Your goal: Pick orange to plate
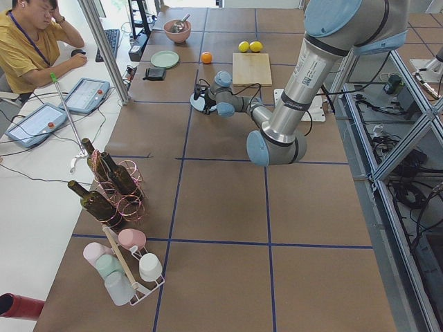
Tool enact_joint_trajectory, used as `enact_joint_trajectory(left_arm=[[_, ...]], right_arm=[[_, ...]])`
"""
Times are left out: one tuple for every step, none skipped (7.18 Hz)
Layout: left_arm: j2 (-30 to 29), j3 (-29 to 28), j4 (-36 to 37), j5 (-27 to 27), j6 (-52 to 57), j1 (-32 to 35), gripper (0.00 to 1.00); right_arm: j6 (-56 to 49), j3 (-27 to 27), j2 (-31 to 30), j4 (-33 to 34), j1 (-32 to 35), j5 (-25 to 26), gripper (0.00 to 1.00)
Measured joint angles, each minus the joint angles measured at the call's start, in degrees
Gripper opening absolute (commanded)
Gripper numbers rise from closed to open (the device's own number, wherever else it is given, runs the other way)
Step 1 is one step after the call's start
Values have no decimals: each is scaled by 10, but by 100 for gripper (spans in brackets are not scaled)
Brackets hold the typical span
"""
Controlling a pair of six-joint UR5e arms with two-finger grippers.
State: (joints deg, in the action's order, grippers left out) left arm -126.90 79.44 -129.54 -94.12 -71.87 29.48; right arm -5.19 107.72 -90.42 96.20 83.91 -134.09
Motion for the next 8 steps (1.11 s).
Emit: enact_joint_trajectory(left_arm=[[12, 28, 20, -13, 21, 12, 100], [34, 80, 70, -44, 75, 39, 100], [69, 144, 129, -82, 153, 80, 100], [111, 192, 169, -126, 250, 133, 100], [158, 215, 188, -180, 376, 203, 100], [204, 220, 196, -233, 503, 284, 100], [242, 214, 213, -284, 599, 370, 100], [267, 205, 256, -320, 664, 441, 100]], right_arm=[[0, 0, 0, 0, 0, 0, 100], [0, 0, 0, 0, 0, 0, 100], [0, 1, 0, 0, 0, 0, 100], [0, 1, 1, 0, 1, 0, 100], [0, 1, 1, 0, 1, 0, 100], [0, 1, 1, 0, 0, 0, 100], [1, 2, 2, 0, 0, -1, 100], [1, 2, 2, 0, 0, -1, 100]])
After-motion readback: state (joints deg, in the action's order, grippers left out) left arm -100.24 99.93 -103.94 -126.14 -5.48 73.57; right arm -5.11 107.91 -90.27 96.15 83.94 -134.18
